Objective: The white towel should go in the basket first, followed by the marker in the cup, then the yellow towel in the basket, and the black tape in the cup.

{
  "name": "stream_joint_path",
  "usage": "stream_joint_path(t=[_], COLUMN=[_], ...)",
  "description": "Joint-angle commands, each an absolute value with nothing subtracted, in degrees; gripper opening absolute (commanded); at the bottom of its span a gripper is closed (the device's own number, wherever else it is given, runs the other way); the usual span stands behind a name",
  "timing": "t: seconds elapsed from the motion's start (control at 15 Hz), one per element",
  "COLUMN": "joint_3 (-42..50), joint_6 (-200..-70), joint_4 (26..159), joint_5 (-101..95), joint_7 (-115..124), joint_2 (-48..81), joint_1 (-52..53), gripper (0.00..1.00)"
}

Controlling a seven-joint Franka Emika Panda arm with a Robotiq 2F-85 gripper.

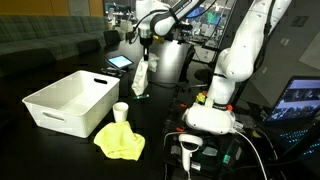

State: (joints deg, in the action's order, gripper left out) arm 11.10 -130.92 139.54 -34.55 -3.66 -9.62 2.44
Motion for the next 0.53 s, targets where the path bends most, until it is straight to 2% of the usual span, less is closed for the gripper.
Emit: stream_joint_path(t=[0.0, 0.47], joint_3=[5.52, 2.04], joint_6=[-122.50, -121.76], joint_4=[131.71, 112.14], joint_5=[-35.31, -36.38], joint_7=[-7.51, -12.33], joint_2=[-12.68, -3.75], joint_1=[0.31, 0.32], gripper=[0.13, 0.13])
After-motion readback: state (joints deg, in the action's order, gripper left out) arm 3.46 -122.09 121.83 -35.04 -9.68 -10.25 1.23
